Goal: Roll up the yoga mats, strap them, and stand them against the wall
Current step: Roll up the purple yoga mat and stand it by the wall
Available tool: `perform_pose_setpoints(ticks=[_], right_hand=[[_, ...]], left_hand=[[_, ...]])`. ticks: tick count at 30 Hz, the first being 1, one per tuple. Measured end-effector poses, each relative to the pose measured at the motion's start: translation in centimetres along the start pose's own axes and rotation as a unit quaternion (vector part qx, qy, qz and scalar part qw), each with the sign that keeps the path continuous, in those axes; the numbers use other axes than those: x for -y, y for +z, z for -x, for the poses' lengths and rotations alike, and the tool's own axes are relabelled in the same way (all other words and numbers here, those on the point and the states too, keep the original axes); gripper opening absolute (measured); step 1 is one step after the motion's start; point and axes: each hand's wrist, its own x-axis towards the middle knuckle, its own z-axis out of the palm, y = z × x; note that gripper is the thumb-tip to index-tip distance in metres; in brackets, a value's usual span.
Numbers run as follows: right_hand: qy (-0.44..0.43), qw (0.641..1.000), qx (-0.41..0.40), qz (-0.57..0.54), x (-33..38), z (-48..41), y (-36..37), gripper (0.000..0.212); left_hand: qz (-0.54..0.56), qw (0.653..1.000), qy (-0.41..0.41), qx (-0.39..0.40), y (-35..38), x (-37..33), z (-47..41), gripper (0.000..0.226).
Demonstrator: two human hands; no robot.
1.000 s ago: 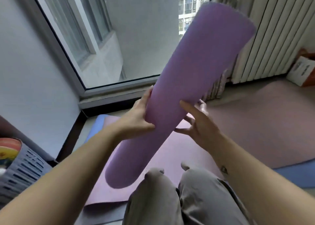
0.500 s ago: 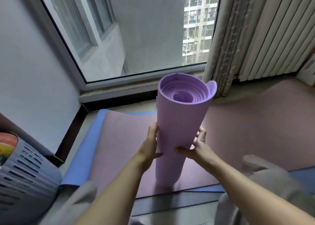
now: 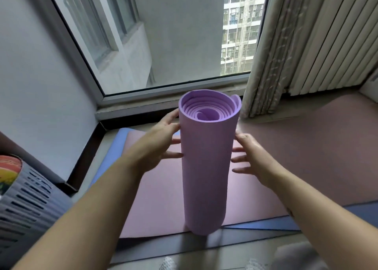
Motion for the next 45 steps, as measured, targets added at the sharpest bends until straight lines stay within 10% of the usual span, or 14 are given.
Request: perform_pose_setpoints(ticks=[3, 8, 15, 28, 38, 45], right_hand=[[0.02, 0.999, 0.026, -0.034, 2.6, 0.8, -0.2, 0.027], [0.12, 0.971, 0.188, -0.09, 7.6, 2.4, -0.4, 0.088], [0.071, 0.991, 0.113, -0.02, 8.6, 3.5, 1.5, 0.019], [-0.051, 0.996, 0.017, 0.072, 8.8, 4.5, 0.5, 0.032], [-0.325, 0.908, -0.132, 0.227, 6.6, 4.7, 2.5, 0.027], [-0.204, 0.977, -0.001, 0.069, 7.4, 5.0, 5.1, 0.027]], left_hand=[[0.025, 0.999, -0.042, 0.022, -1.5, -1.8, 0.8, 0.036], [-0.046, 0.988, -0.112, 0.1, -2.9, -4.0, 0.5, 0.058], [-0.234, 0.954, -0.128, 0.139, -2.3, -5.8, 0.0, 0.049], [-0.297, 0.952, -0.018, 0.07, -0.4, -6.1, -1.1, 0.042], [-0.286, 0.955, 0.005, 0.082, -1.0, -4.6, 1.7, 0.041], [-0.276, 0.96, 0.022, 0.05, -1.4, -3.4, 3.5, 0.039]])
